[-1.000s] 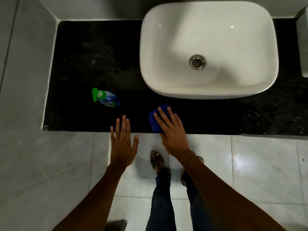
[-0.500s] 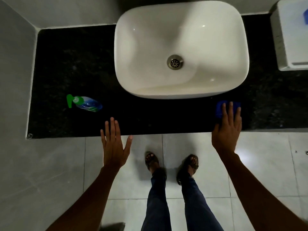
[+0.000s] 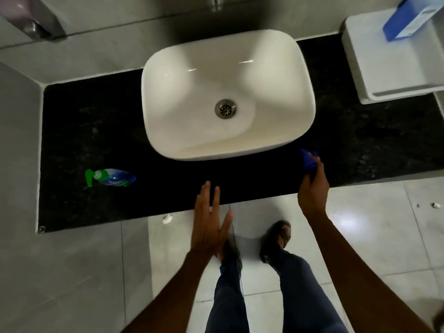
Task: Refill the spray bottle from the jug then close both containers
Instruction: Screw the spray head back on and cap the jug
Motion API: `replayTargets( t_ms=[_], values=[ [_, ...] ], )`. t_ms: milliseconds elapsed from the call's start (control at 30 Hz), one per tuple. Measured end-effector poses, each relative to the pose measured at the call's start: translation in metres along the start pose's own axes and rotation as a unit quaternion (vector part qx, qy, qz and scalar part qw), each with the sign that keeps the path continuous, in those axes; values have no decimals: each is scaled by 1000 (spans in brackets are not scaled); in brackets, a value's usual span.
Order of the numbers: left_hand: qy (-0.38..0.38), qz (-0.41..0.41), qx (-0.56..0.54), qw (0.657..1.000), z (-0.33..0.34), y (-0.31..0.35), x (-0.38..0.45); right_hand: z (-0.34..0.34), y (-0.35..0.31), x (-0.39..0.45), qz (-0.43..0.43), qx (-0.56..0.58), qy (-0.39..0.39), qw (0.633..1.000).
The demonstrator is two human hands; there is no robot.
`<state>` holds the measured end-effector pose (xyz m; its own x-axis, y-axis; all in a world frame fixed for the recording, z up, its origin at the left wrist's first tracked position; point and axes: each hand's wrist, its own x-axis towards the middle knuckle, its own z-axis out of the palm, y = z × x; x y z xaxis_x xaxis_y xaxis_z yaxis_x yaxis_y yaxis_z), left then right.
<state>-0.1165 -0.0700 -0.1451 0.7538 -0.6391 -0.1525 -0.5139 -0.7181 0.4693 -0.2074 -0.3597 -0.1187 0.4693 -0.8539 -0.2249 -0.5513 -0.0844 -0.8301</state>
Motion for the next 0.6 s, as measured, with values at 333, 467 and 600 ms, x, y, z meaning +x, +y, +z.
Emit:
replayTargets(
  t_ms=[333, 467, 600],
  values=[
    [-21, 67, -57, 996, 54, 198, 104, -78, -18, 50, -19, 77, -50, 996],
    [-26, 77, -55, 995, 72, 244, 147, -120, -25, 99, -37, 95, -31, 994],
    [-15, 92, -53, 994, 92, 278, 193, -148, -43, 168, -77, 70, 62, 993]
  ],
)
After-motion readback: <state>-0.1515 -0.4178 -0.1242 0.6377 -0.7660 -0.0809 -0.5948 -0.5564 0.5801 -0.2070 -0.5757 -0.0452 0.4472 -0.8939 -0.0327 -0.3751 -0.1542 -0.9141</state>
